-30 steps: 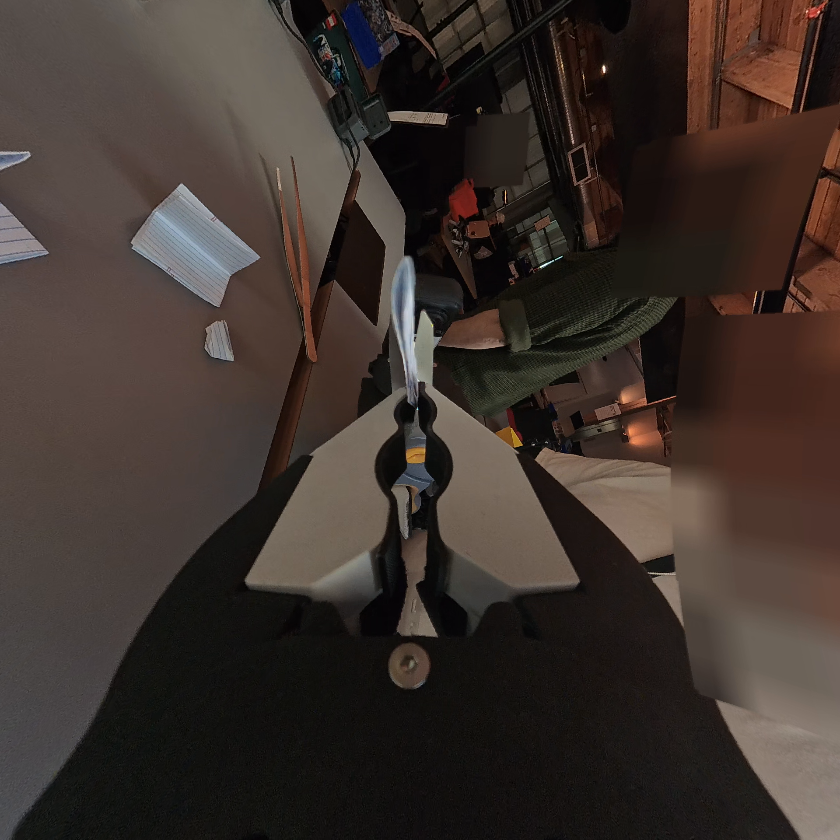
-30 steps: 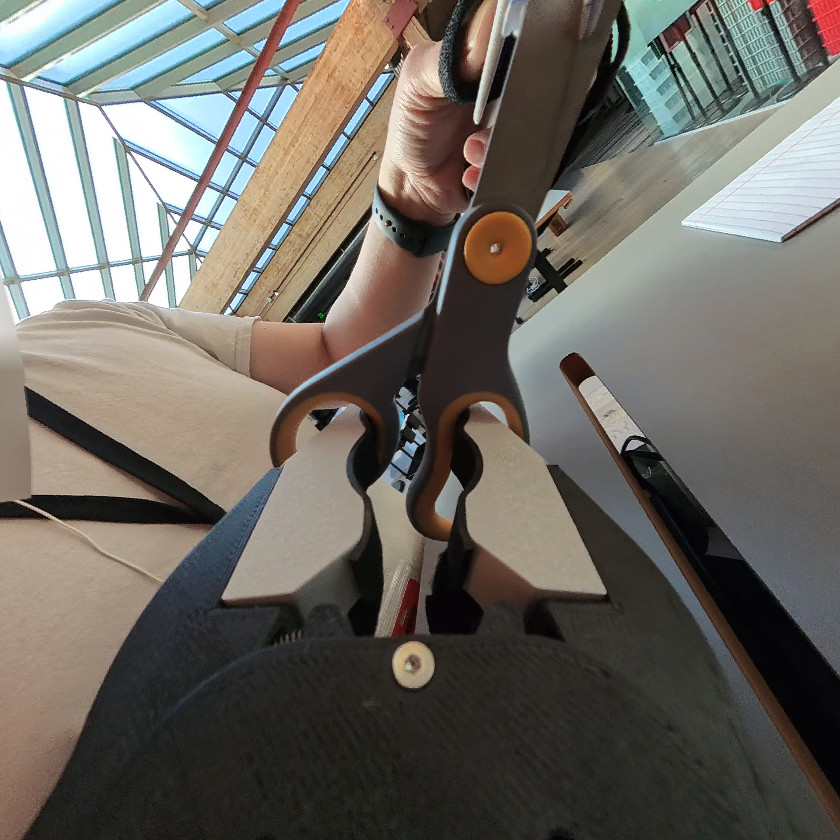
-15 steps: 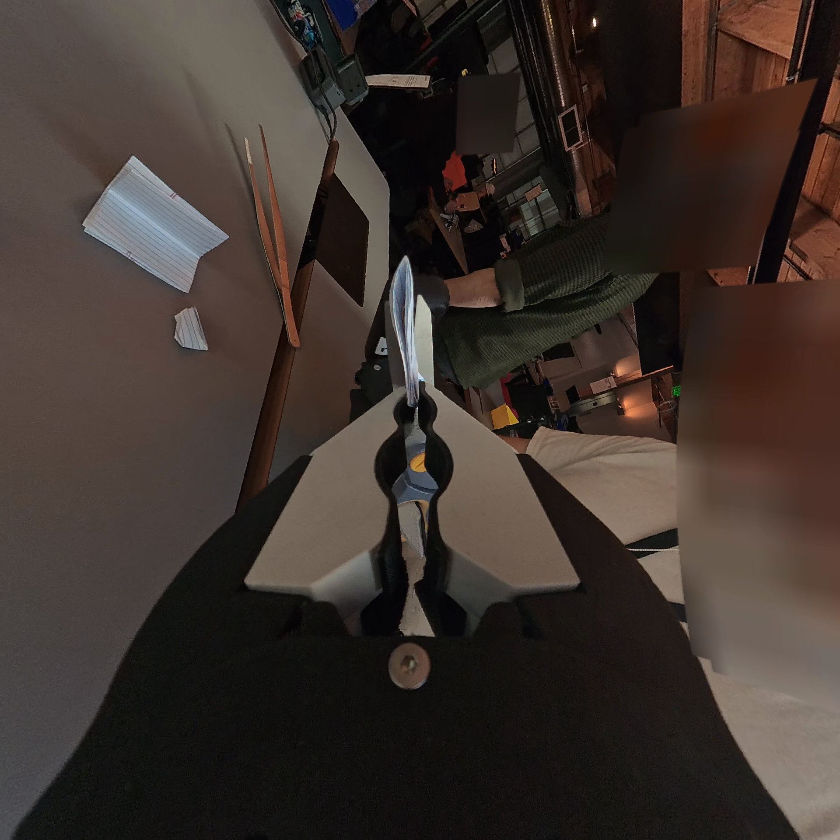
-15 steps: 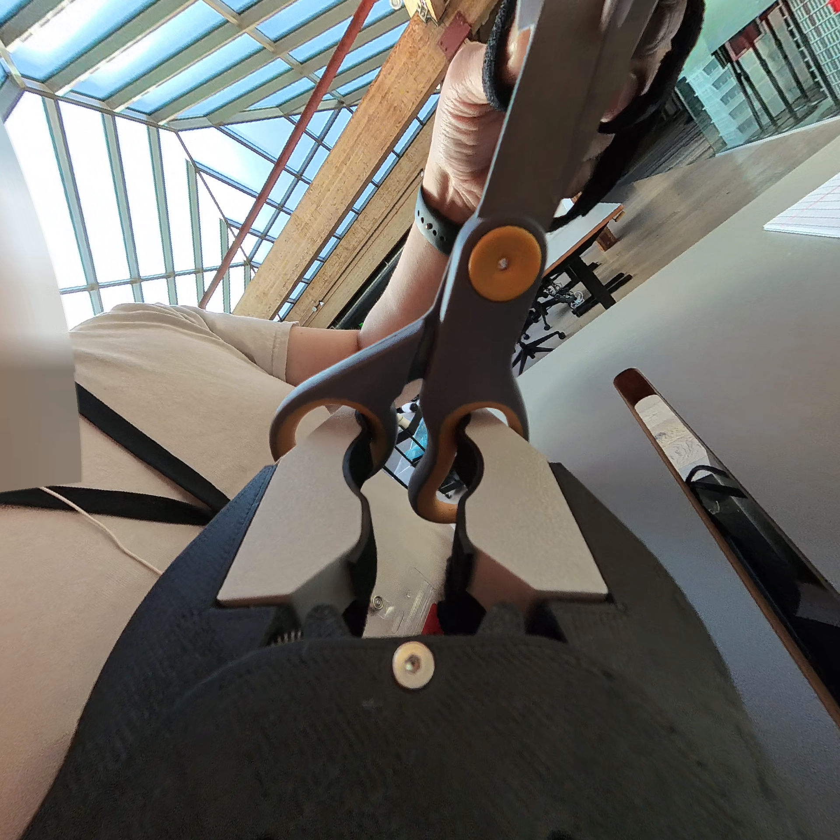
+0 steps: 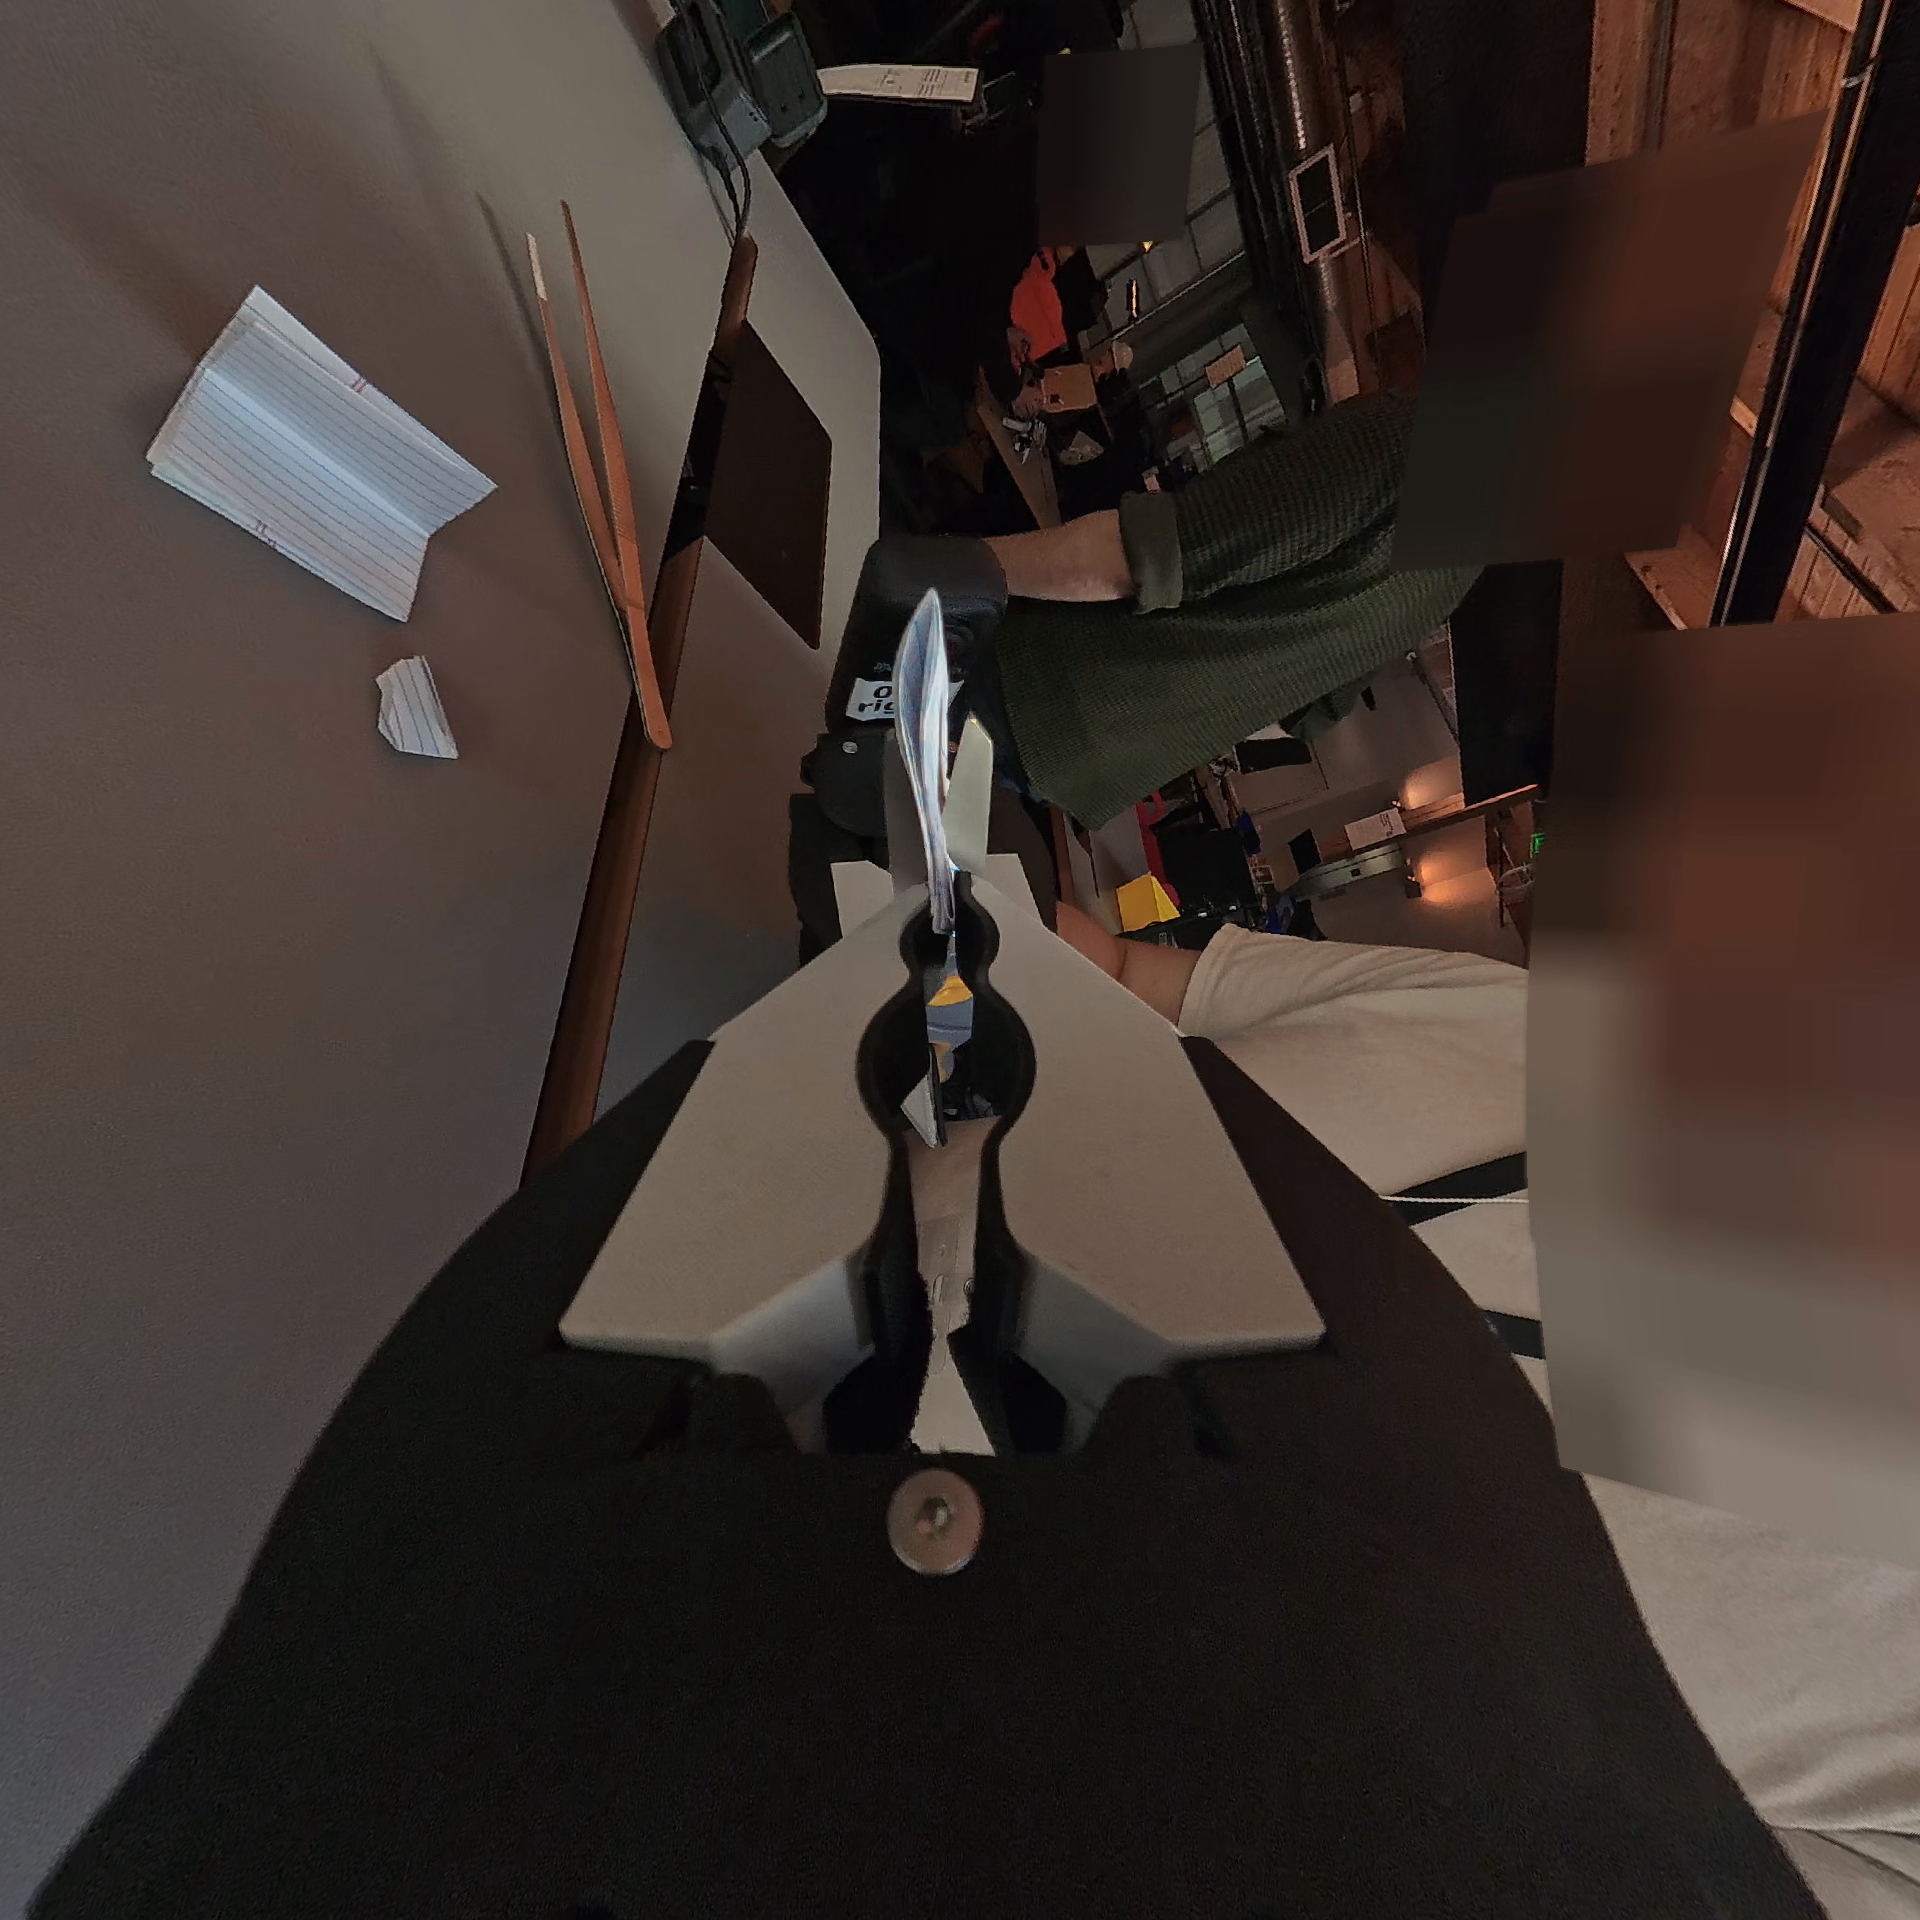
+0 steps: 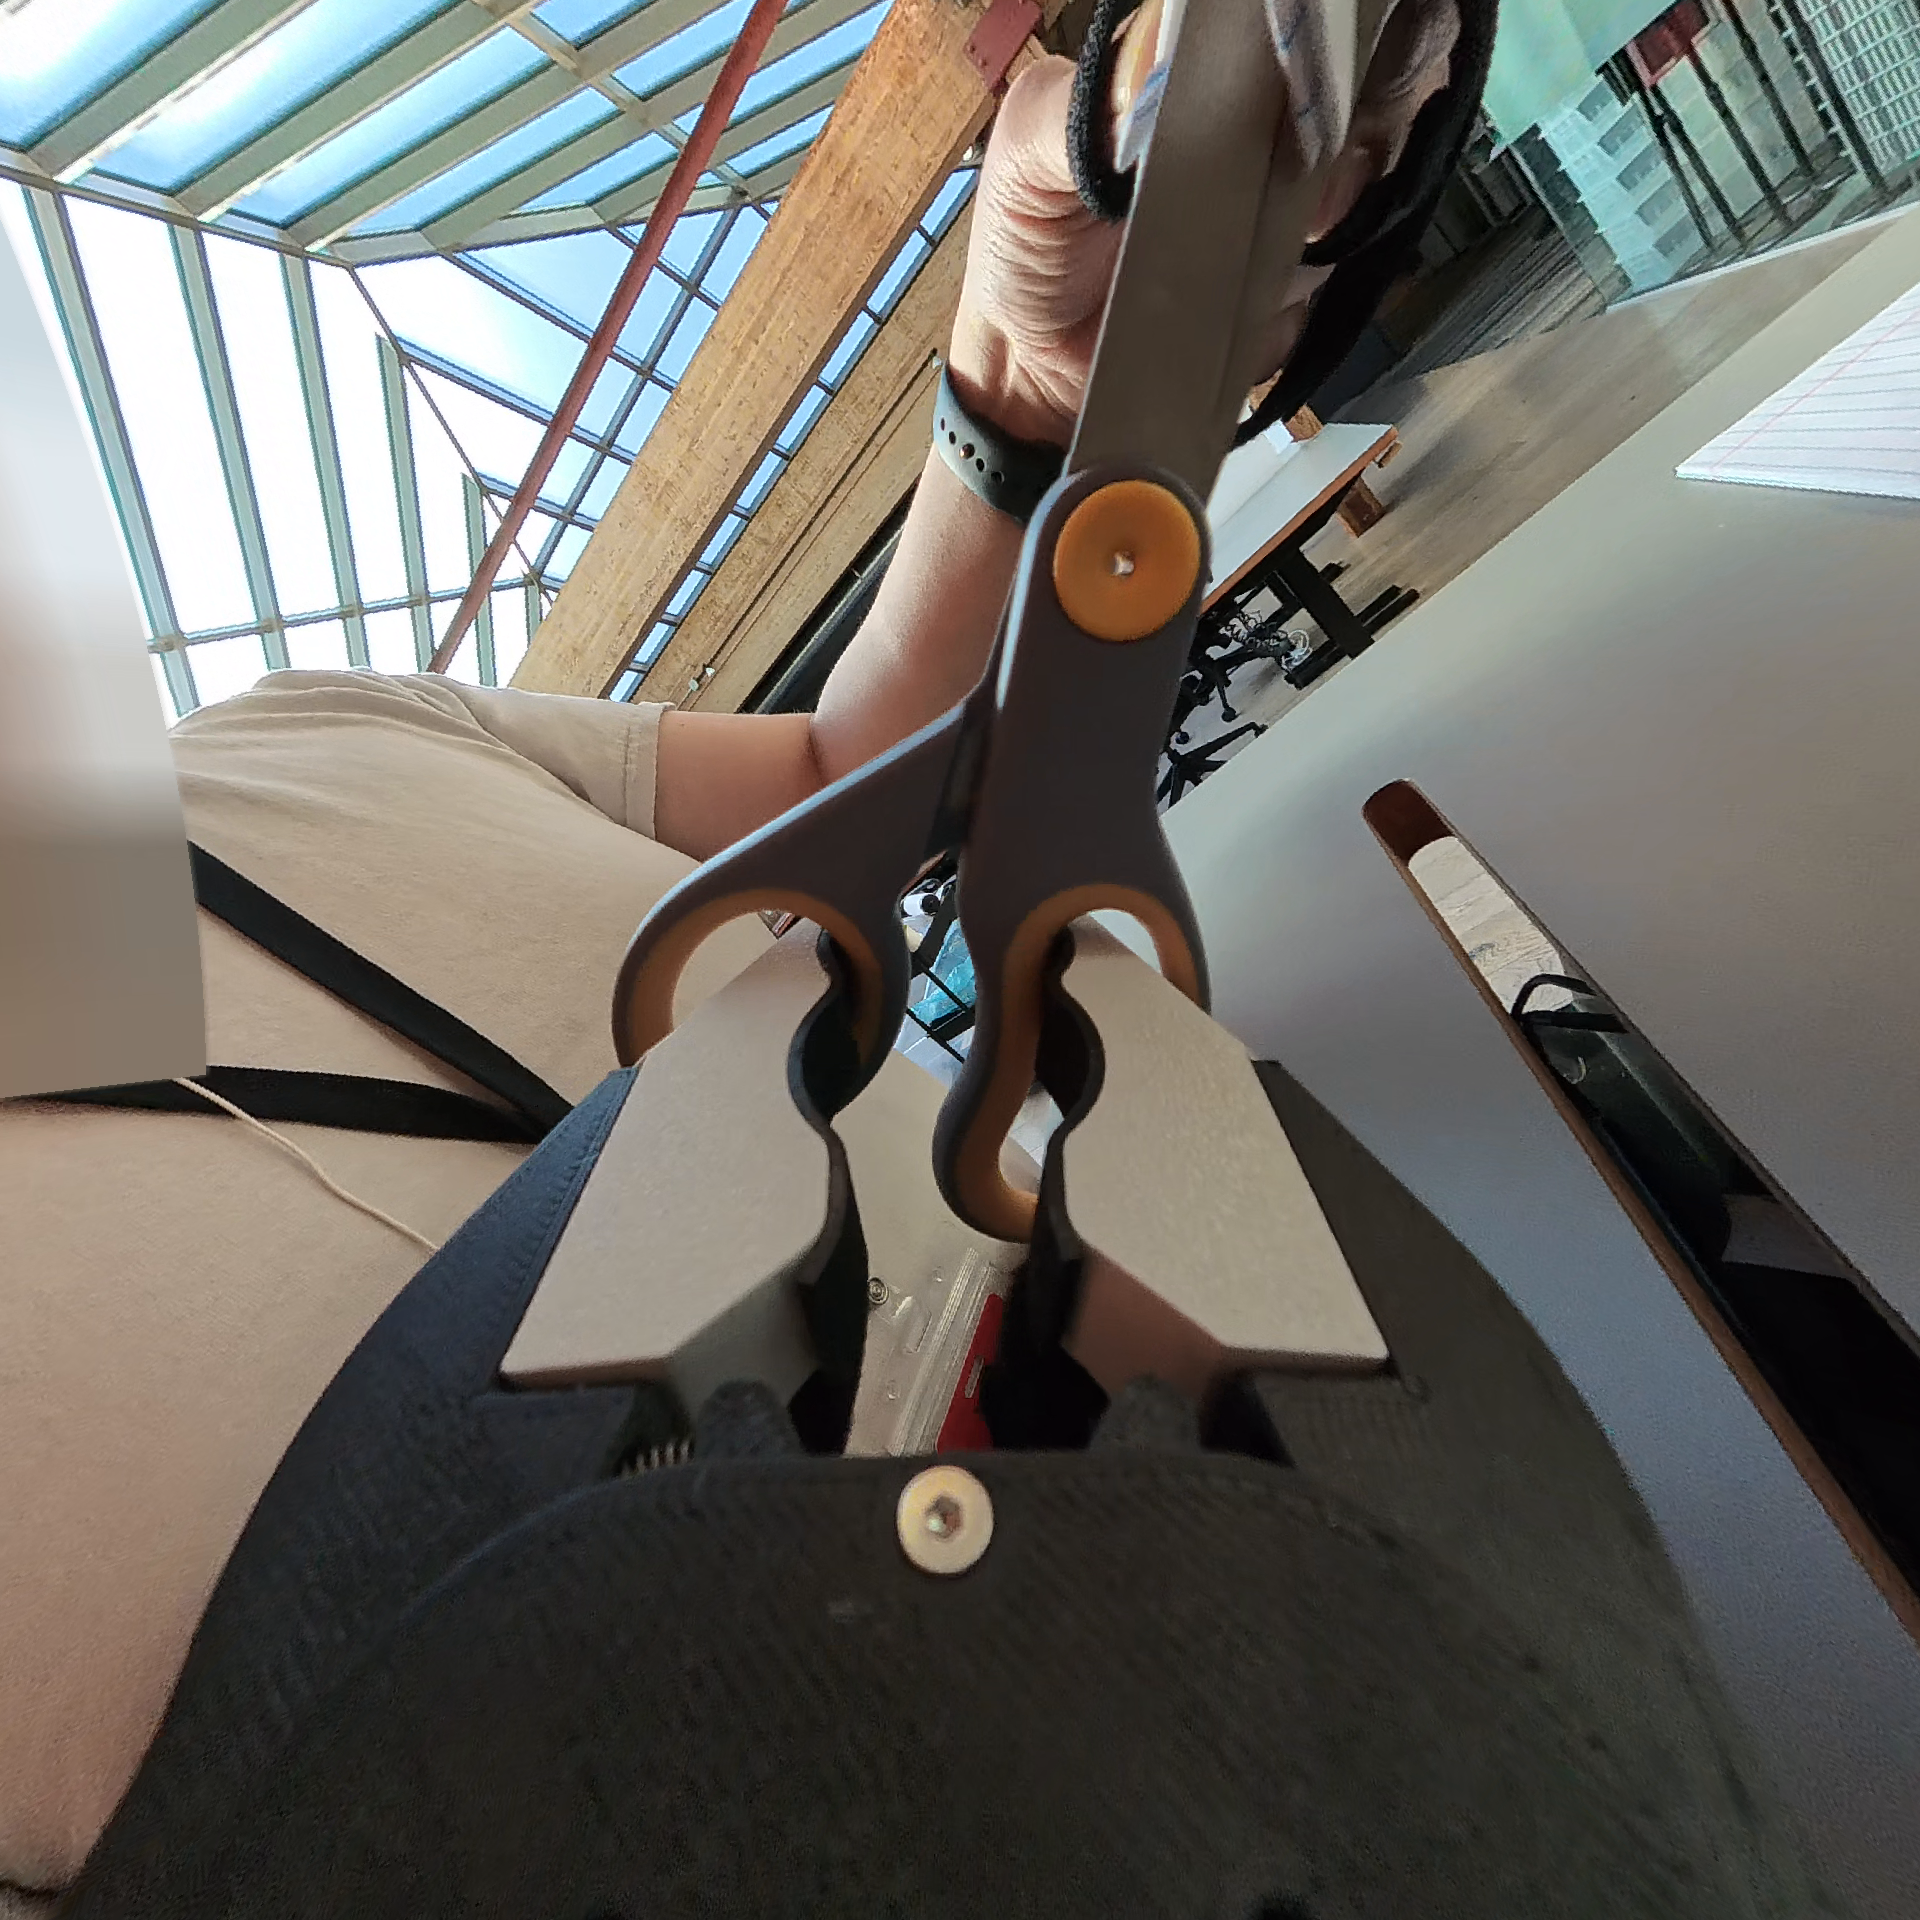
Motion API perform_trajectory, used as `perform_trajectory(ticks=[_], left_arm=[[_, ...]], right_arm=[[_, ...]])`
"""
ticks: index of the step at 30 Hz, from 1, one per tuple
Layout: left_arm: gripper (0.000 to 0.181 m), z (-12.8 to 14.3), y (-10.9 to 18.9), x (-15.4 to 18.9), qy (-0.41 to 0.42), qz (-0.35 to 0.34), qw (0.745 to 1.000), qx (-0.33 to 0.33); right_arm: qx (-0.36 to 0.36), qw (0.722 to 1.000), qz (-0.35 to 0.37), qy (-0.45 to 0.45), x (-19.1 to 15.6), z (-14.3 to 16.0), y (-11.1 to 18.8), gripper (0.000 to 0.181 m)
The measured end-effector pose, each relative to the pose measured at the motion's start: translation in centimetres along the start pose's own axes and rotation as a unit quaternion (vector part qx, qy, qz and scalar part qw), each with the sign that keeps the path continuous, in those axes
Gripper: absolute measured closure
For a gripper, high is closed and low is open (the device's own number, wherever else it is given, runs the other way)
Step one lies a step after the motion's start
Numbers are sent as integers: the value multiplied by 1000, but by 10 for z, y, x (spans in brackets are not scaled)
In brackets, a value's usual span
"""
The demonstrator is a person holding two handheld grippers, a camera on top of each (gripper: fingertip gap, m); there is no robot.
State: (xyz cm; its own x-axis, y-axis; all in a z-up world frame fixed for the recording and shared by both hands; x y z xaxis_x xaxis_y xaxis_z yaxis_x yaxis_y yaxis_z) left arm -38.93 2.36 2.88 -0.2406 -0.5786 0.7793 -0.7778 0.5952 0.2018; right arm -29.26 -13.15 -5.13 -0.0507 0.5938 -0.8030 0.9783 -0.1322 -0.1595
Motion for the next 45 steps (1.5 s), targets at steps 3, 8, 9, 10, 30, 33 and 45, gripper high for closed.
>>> perform_trajectory(ticks=[3, 8, 9, 10, 30, 33, 45], left_arm=[[181, 2, -1, -1, 2, 1, 1000, -7], [181, 3, -4, -2, 4, 10, 1000, -11], [181, 3, -5, -2, 3, 13, 1000, -11], [181, 3, -6, -1, 3, 16, 1000, -13], [179, 3, -9, -8, 24, 68, 994, 84], [148, -6, 6, -10, 9, 19, 995, 101], [179, -19, -8, -6, -9, 10, 992, 126]], right_arm=[[-7, 1000, 14, 3, 1, 3, 1, 153], [-10, 1000, 22, 8, 0, 6, 3, 154], [-10, 1000, 19, 9, 0, 7, 3, 154], [-9, 1000, 22, 14, 0, 7, 3, 154], [47, 999, -18, 19, 1, -1, -7, 155], [42, 999, -23, 22, -4, 0, -1, 155], [64, 997, -40, 24, -7, -4, 3, 154]])
Point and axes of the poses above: each gripper's, where its closed fingertips meet, y back along the fingers, z out of its underside, x = y × z across the jaws, the point moved 8 cm from there along y, back along the fingers, and after that the axes turned 8 degrees about -y, right-handed, at the moved point
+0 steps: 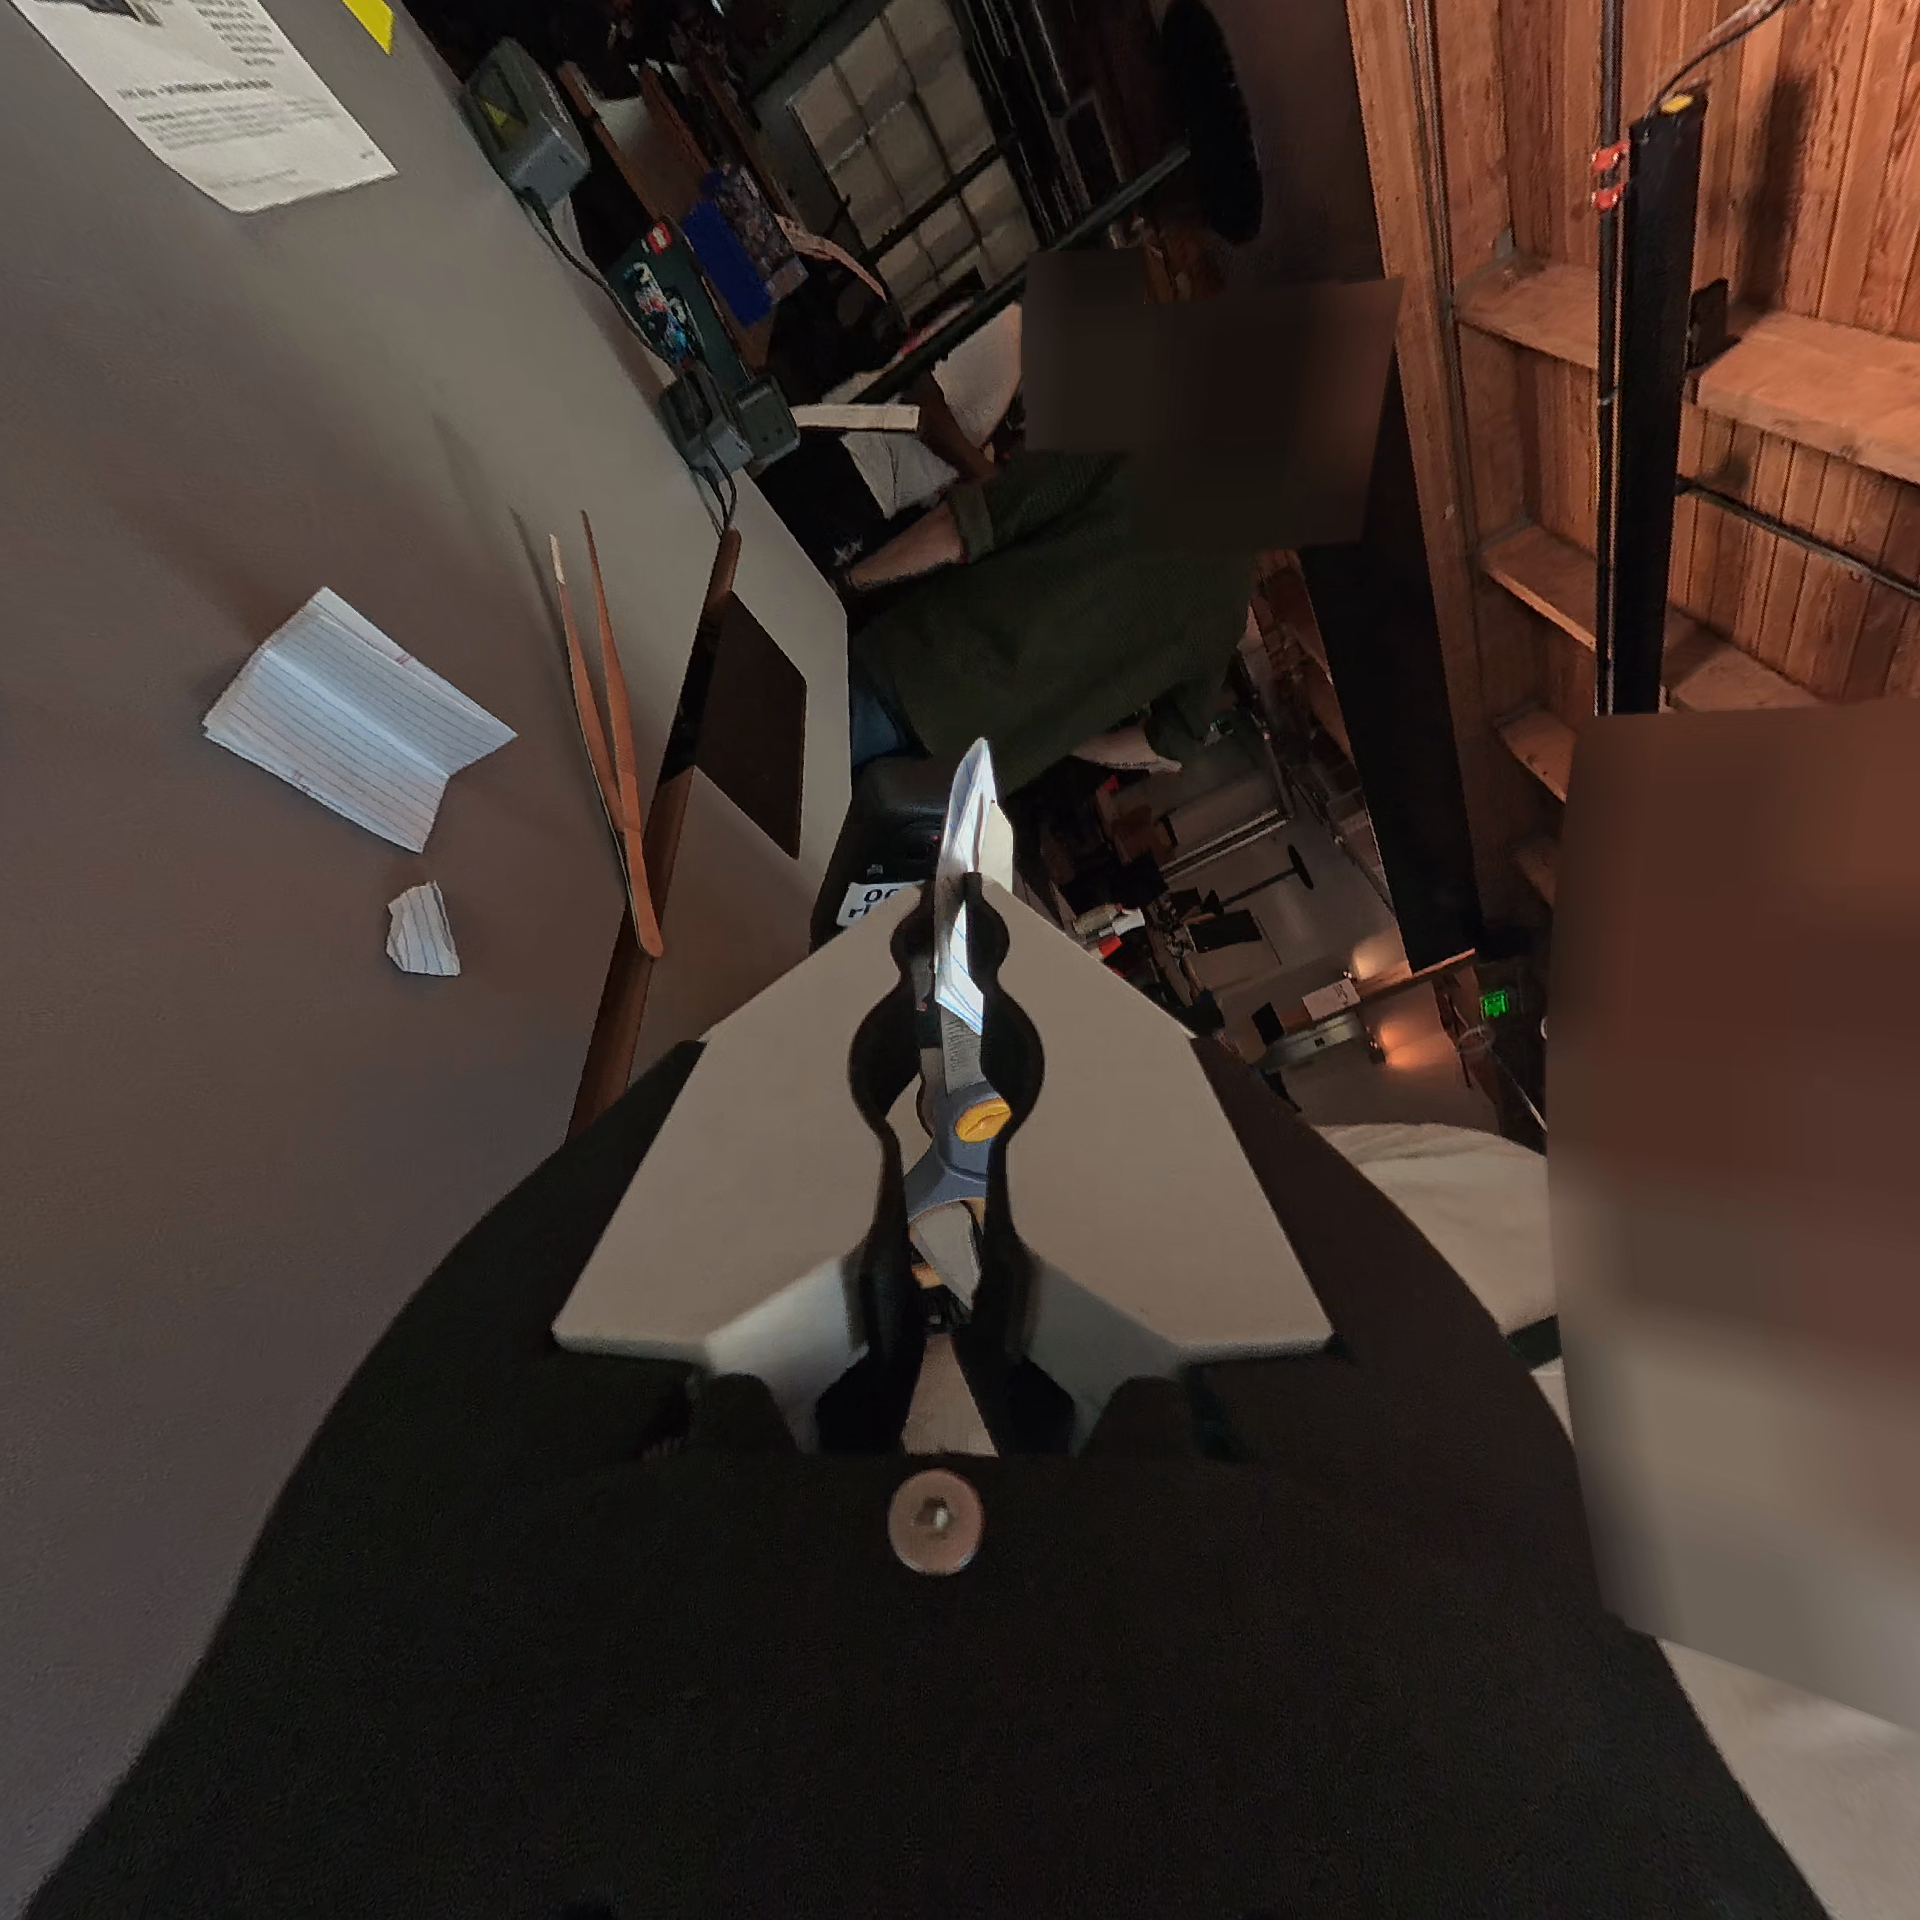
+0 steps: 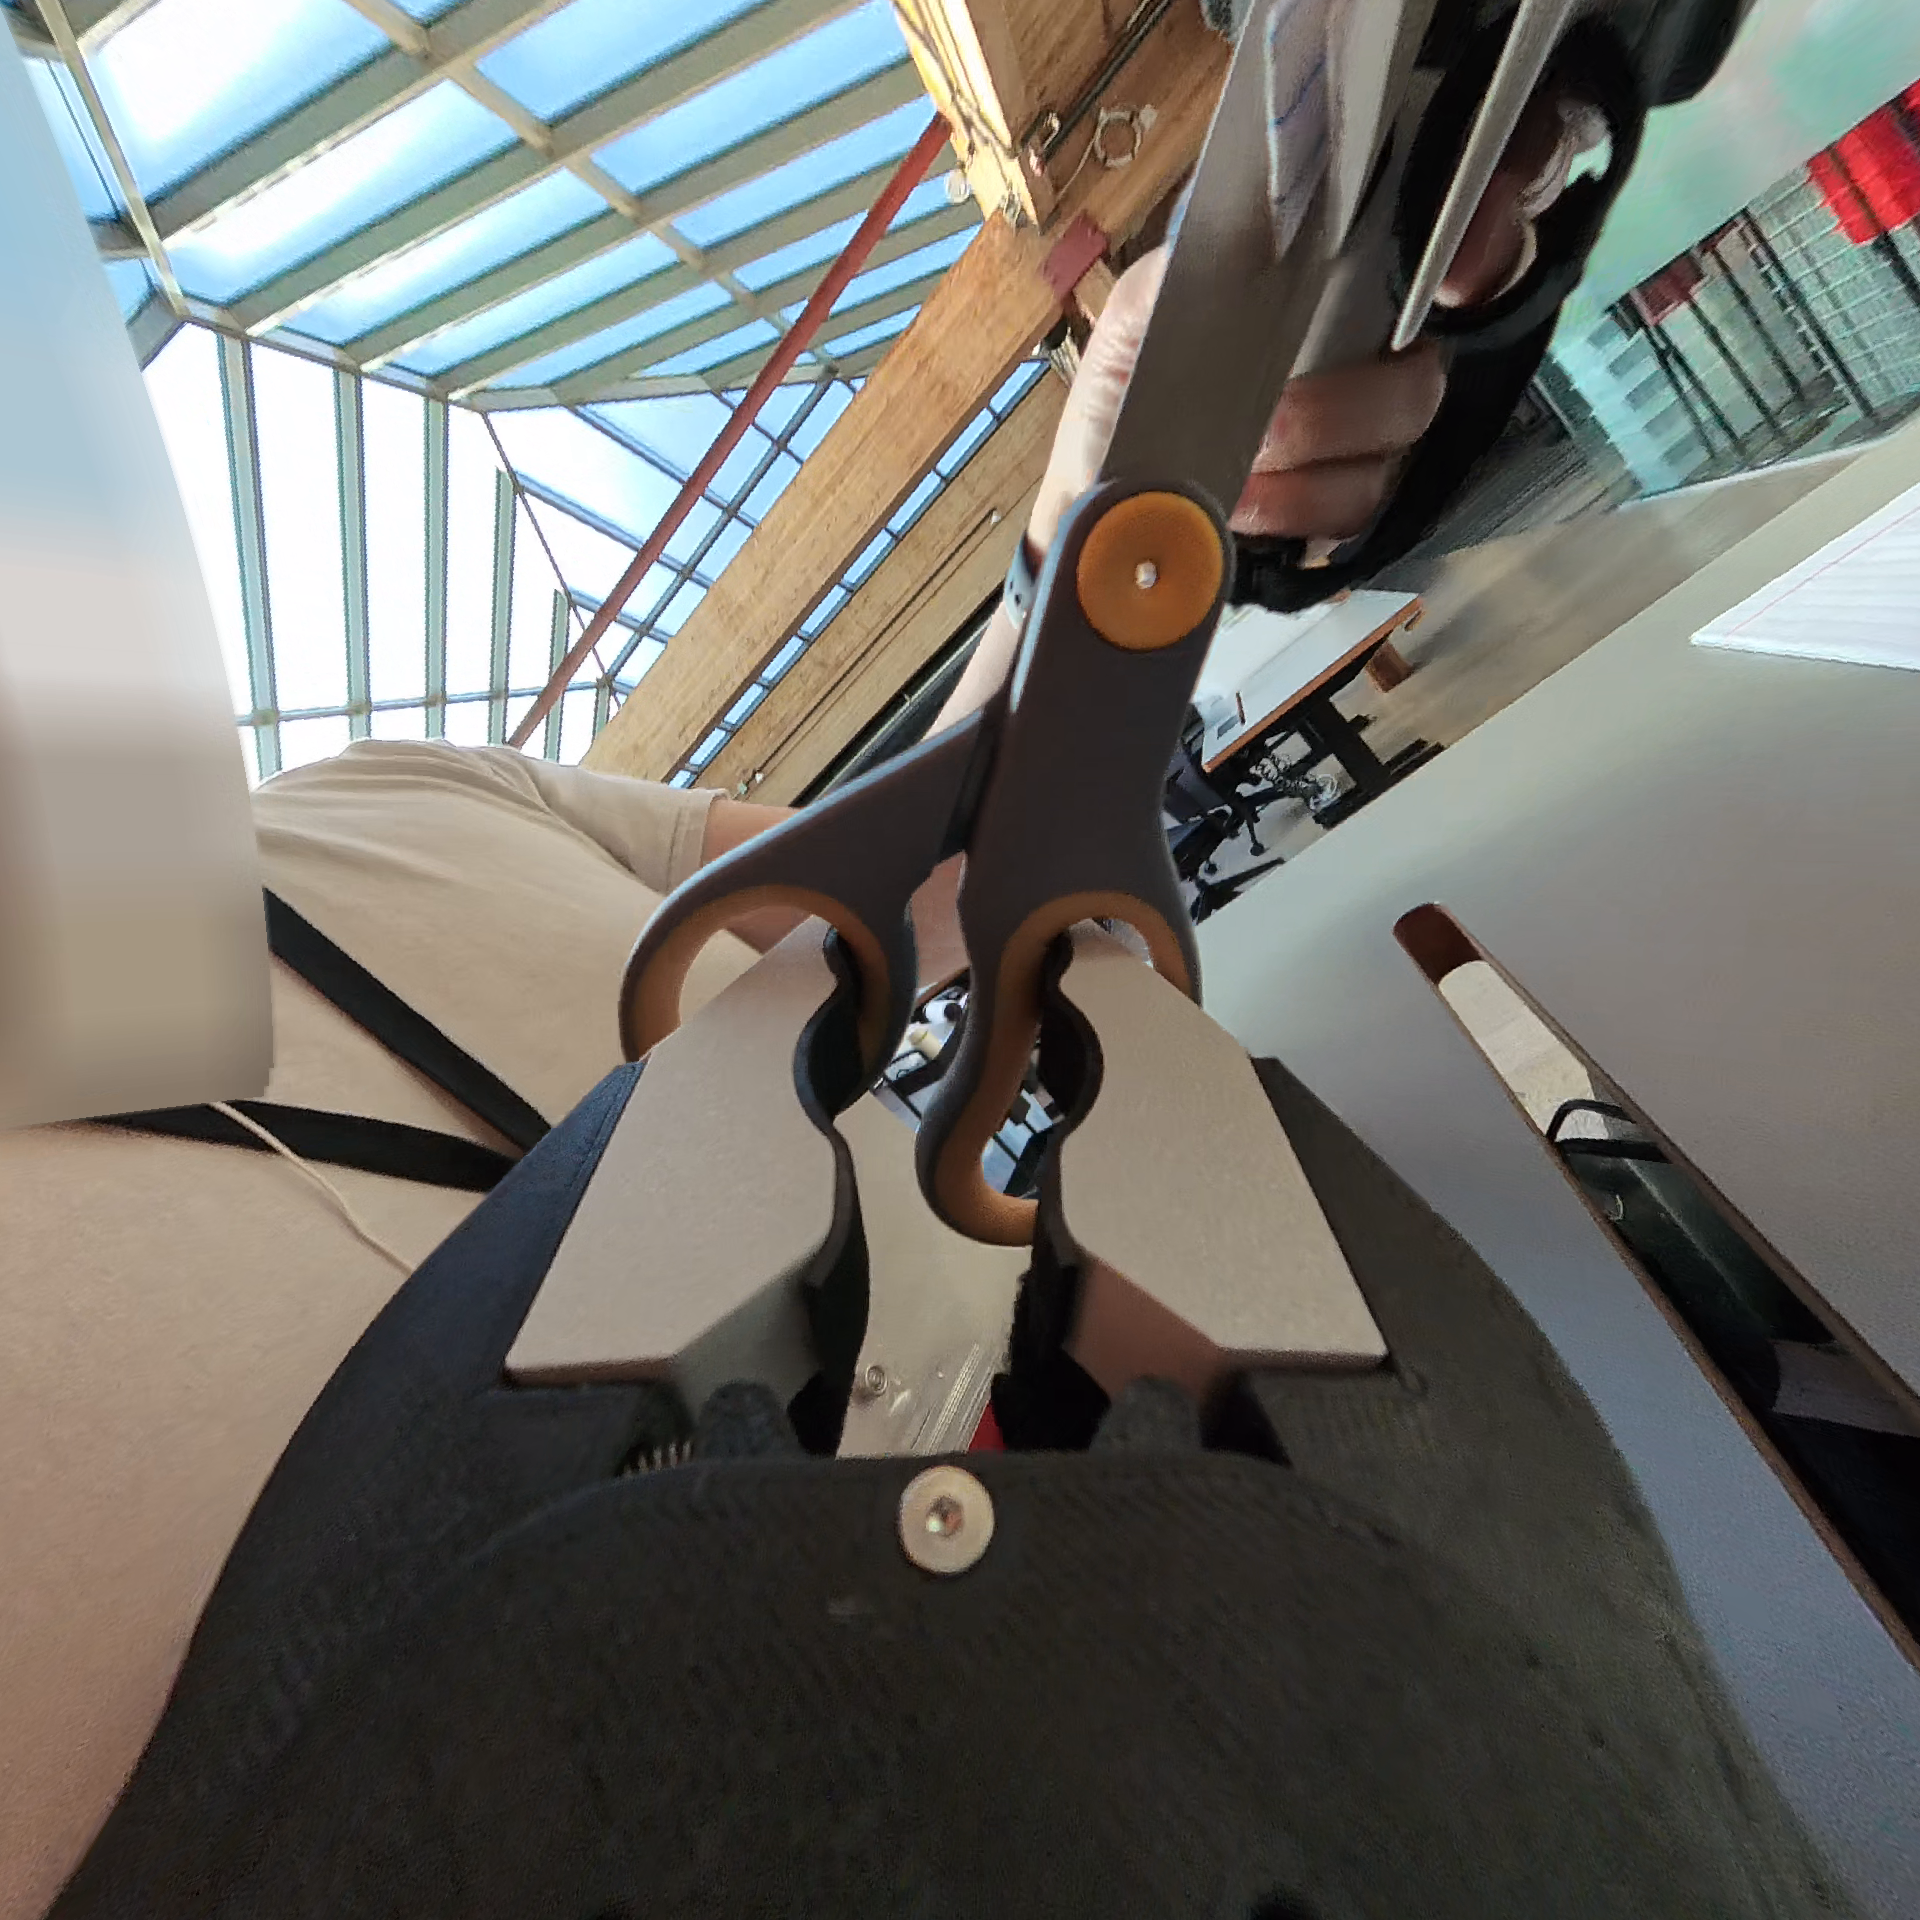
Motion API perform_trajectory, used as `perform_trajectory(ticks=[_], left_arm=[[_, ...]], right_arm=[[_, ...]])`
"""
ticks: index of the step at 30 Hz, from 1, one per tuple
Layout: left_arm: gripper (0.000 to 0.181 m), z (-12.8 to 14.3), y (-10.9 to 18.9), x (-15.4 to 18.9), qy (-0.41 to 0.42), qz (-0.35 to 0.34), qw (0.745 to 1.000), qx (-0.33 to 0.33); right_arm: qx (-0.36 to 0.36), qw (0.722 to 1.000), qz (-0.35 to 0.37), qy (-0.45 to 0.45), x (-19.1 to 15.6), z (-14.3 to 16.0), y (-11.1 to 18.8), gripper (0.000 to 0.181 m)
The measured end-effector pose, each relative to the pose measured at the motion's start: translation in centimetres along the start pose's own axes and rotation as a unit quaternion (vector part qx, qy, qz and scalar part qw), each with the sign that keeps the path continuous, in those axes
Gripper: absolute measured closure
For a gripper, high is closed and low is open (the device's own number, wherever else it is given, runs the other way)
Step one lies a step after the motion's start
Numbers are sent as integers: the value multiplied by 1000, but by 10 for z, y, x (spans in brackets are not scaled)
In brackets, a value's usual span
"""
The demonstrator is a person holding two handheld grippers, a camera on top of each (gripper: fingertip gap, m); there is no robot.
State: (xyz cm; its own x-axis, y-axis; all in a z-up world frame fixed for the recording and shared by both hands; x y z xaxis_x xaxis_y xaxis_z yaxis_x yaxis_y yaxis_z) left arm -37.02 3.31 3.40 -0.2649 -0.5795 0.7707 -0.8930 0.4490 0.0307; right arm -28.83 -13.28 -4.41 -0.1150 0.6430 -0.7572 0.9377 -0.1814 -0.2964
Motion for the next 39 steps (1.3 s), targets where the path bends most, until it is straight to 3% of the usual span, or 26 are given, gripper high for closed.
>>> perform_trajectory(ticks=[7, 17, 39], left_arm=[[181, 5, -4, -3, 22, -10, 998, 63], [181, 7, -4, 1, 27, -23, 993, 116], [181, 12, -3, -1, 15, -66, 991, 112]], right_arm=[[51, 998, -18, -12, 6, -1, -5, 152], [66, 997, 29, 8, 10, -4, -12, 149], [54, 998, 31, 6, 13, -1, -13, 157]])
Point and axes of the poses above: each gripper's, where its closed fingertips meet, y back along the fingers, z out of its underside, x = y × z across the jaws, the point moved 8 cm from there along y, back along the fingers, and after that the axes turned 8 degrees about -y, right-handed, at the moved point
